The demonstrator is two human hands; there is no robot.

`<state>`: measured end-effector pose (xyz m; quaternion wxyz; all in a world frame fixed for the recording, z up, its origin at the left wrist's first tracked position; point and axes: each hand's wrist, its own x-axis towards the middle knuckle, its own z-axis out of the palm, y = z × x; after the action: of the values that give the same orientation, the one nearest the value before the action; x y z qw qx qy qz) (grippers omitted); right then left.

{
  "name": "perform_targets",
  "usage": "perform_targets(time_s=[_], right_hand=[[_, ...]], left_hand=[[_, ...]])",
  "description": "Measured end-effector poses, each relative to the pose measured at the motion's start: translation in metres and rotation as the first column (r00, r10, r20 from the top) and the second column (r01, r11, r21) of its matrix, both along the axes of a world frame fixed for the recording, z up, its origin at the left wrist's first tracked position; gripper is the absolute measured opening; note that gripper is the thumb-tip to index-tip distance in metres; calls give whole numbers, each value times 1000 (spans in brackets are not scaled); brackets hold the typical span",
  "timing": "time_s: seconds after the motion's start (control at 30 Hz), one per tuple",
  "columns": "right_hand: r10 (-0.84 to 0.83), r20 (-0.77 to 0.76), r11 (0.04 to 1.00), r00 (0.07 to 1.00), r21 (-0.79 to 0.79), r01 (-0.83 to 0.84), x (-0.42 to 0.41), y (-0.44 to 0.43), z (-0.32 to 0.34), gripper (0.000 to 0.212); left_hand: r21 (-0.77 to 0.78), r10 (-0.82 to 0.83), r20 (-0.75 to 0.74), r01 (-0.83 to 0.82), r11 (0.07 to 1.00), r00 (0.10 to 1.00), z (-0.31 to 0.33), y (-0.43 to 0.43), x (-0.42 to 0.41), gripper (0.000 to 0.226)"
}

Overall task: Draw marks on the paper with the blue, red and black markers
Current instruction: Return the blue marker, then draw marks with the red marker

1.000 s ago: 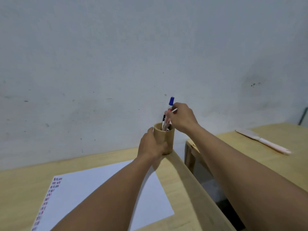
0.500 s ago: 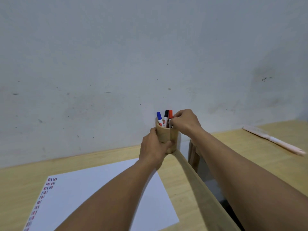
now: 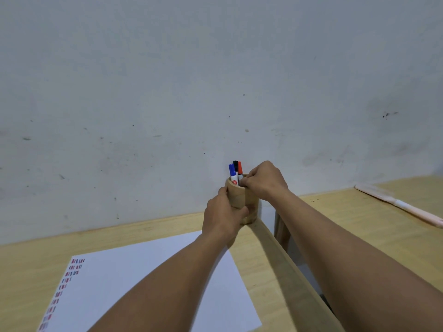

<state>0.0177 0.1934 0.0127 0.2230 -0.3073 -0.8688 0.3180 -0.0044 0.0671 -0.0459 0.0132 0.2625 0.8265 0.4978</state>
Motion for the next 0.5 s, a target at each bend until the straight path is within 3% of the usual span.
perform_targets(time_s=[0.33,0.43,0.5], right_hand=[[21,-390,999,920,50,-2,27,-21,35,17],[84,-451,996,889,65,-61,34,-34,55,15],[139,-444,989,885,110,-100,36,-45,64,12]], left_hand=[[-35,8,31,-6,999,1000,6,-9,5,67],[-78,41,17,-39,996,999,16,-27,7,85],[-38,74,4,-74,997,997,27,-44,8,79]])
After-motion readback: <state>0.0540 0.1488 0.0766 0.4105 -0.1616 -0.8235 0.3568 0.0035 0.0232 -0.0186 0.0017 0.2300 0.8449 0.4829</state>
